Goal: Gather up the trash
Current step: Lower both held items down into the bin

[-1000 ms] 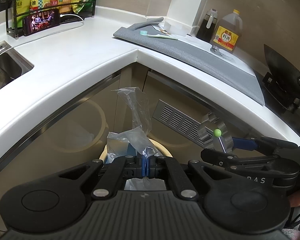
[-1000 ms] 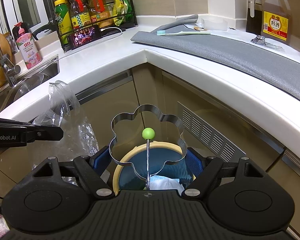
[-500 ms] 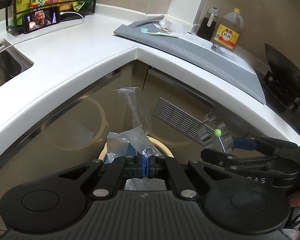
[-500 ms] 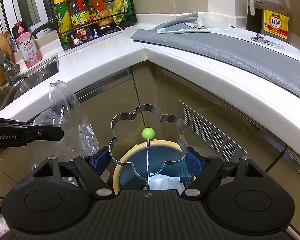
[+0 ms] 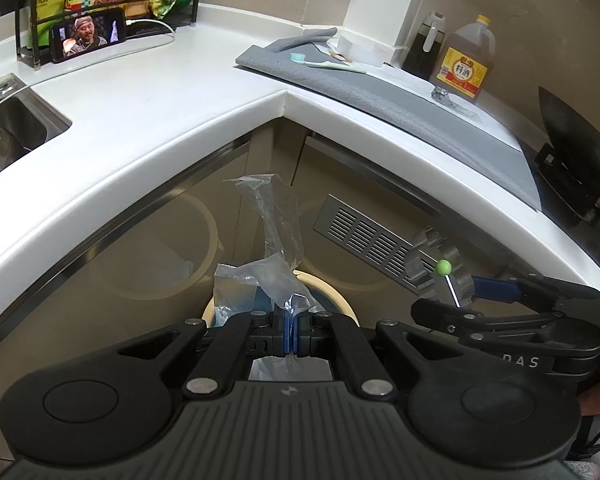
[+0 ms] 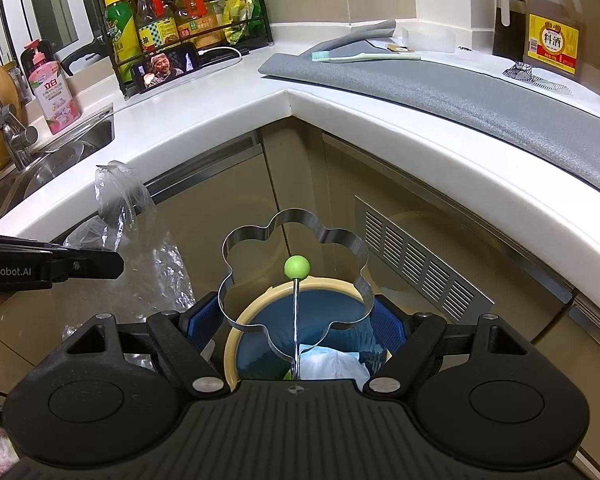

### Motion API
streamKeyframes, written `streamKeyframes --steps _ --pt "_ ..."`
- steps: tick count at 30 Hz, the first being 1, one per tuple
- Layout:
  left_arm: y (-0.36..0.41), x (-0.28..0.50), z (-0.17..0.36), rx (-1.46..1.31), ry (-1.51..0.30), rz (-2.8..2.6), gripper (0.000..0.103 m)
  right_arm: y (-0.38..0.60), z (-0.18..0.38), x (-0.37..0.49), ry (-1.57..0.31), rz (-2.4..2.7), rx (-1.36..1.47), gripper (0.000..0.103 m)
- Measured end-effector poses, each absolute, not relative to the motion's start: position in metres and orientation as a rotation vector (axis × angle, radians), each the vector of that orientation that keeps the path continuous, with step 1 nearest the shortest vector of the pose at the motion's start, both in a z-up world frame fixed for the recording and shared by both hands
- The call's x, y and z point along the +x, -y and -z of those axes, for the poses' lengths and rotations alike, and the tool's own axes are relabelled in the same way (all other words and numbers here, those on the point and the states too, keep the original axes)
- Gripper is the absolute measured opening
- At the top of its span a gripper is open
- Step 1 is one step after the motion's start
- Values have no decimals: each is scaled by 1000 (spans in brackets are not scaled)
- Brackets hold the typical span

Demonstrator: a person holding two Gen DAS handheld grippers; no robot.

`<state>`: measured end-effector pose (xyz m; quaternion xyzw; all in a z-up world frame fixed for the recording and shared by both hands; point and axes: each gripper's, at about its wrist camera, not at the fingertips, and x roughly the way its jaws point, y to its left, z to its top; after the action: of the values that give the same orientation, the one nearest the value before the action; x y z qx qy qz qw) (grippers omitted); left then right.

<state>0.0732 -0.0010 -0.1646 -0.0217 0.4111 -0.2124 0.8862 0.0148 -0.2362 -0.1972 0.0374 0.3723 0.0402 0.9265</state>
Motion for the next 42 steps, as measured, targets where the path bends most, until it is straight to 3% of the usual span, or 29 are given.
streamKeyframes --steps 42 --pt "65 171 276 138 -1135 387 1 261 284 104 -996 -63 118 82"
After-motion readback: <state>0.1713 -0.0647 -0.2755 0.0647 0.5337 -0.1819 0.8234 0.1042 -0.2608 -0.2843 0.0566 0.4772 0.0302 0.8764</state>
